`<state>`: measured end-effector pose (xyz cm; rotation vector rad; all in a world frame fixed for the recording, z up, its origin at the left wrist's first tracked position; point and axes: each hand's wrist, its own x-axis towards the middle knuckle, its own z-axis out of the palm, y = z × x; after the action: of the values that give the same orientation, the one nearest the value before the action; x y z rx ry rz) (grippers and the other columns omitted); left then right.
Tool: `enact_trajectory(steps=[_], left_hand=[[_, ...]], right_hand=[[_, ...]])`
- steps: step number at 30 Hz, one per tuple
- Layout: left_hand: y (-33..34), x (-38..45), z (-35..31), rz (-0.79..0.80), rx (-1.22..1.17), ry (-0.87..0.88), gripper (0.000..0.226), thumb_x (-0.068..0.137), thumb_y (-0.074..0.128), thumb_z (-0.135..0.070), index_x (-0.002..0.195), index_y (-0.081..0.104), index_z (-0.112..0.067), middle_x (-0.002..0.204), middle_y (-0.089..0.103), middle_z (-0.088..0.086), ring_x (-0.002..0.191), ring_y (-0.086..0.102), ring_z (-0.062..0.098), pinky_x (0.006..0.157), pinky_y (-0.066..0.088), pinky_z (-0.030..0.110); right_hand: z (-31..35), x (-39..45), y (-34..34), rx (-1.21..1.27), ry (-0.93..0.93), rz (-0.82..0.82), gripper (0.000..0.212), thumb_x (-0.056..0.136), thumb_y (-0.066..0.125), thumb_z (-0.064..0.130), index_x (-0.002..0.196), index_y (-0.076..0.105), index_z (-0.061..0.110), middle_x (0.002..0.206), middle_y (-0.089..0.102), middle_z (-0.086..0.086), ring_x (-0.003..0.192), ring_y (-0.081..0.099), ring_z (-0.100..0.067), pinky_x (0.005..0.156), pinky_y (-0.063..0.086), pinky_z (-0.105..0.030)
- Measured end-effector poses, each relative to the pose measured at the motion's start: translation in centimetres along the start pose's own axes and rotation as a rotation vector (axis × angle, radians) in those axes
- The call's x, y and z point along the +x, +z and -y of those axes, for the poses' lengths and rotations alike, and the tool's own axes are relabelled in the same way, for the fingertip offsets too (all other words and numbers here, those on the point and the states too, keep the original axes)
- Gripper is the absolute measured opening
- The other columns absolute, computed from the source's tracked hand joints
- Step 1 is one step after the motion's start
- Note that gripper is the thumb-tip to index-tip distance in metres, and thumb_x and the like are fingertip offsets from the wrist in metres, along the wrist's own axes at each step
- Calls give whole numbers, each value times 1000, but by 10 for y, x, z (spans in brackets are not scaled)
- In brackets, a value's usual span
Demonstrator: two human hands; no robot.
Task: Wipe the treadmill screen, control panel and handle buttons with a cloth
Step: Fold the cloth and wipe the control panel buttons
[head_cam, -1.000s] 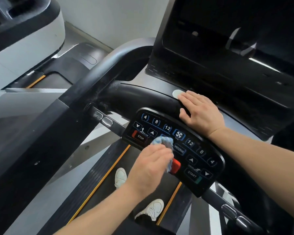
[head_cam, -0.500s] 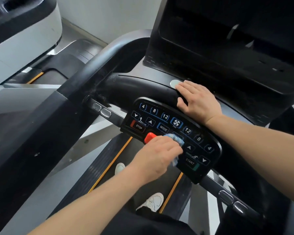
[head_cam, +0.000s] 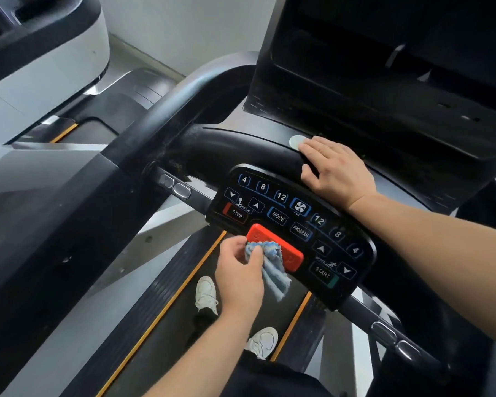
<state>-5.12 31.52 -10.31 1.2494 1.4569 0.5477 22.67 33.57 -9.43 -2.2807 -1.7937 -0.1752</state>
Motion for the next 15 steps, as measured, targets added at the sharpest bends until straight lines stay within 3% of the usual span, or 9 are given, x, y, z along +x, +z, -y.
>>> enact_trajectory(steps=[4, 11, 13, 15], left_hand=[[20, -13, 9, -59, -255, -302, 20, 94, 78, -17, 104, 62, -23, 104, 72, 1, 91, 71, 11, 73, 54, 24], [30, -23, 10, -46, -229, -401, 16, 95, 74, -17, 102, 59, -18, 101, 71, 7, 90, 71, 19, 71, 57, 33], [32, -24, 13, -21, -271, -438, 14, 96, 73, -16, 102, 60, -16, 103, 72, 10, 93, 73, 22, 78, 63, 40], [31, -25, 12, 11, -383, -519, 11, 99, 69, -12, 104, 60, -8, 104, 72, 15, 95, 75, 26, 76, 64, 39]], right_hand=[[-1, 0, 0, -9, 0, 7, 54, 102, 44, 38, 149, 56, 15, 152, 59, -7, 144, 49, -27, 120, 35, -42], [0, 0, -2, -10, 10, 19, 55, 102, 44, 38, 150, 56, 15, 153, 58, -6, 145, 48, -27, 121, 34, -42], [0, 0, -1, -11, 10, 20, 55, 102, 43, 39, 150, 56, 15, 153, 58, -6, 145, 49, -27, 121, 35, -42], [1, 0, -1, -9, 12, 18, 55, 102, 43, 39, 150, 56, 15, 153, 58, -6, 145, 49, -27, 120, 36, -43]])
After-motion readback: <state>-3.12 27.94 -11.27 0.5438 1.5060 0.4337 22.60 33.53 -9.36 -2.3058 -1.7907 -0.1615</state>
